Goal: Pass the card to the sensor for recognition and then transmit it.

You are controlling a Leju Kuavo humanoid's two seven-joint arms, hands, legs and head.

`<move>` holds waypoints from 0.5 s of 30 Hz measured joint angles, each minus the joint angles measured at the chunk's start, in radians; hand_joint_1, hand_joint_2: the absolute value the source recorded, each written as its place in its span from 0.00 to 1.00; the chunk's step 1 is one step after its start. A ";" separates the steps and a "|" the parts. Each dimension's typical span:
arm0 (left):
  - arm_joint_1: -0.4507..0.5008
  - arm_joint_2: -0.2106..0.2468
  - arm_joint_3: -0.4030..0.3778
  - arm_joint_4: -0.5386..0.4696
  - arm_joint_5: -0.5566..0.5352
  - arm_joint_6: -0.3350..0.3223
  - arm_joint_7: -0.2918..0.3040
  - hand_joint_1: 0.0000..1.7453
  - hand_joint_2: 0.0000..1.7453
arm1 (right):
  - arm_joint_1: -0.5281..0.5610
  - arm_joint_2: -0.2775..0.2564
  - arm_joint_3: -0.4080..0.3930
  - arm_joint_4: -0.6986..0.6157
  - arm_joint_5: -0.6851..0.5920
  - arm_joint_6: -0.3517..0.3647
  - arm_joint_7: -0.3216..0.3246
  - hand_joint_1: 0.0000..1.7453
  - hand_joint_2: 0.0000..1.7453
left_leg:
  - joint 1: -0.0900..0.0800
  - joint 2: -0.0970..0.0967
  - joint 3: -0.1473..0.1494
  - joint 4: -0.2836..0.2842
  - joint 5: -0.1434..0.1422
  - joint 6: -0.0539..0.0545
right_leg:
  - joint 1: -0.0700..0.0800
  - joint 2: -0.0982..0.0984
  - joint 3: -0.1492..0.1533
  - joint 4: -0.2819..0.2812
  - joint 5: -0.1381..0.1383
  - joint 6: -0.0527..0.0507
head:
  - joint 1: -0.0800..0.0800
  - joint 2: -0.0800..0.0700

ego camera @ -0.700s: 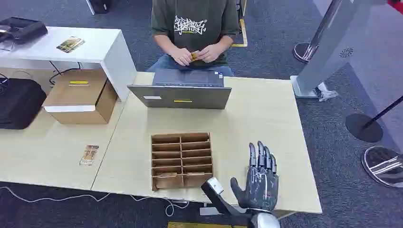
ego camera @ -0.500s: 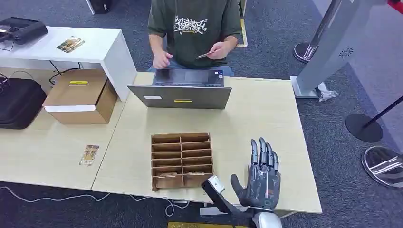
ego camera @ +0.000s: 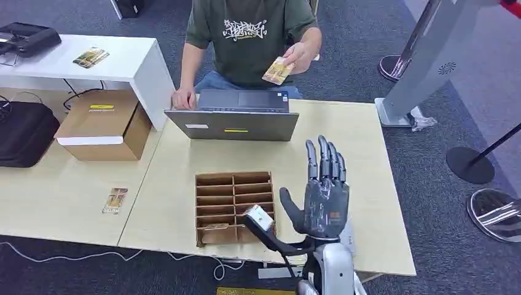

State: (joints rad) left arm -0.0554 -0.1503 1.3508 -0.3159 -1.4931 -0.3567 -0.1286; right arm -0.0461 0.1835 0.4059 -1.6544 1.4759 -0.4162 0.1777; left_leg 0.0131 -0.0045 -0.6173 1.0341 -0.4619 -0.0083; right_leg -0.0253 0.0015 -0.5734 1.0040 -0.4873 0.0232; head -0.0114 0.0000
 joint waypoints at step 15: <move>-0.006 0.029 -0.043 0.014 -0.048 0.021 0.001 0.00 0.00 | -0.357 0.047 0.035 0.261 -0.009 0.026 -0.021 0.00 1.00 | 0.000 0.000 0.000 0.000 0.001 0.000 | 0.000 0.000 0.000 0.000 0.001 -0.001 | 0.000 0.000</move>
State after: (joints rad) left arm -0.0614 -0.1217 1.3081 -0.3021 -1.5412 -0.3353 -0.1278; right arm -0.4026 0.2300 0.4413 -1.3936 1.4667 -0.3902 0.1568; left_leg 0.0131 -0.0047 -0.6172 1.0342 -0.4613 -0.0082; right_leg -0.0253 0.0013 -0.5734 1.0043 -0.4866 0.0226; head -0.0118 0.0000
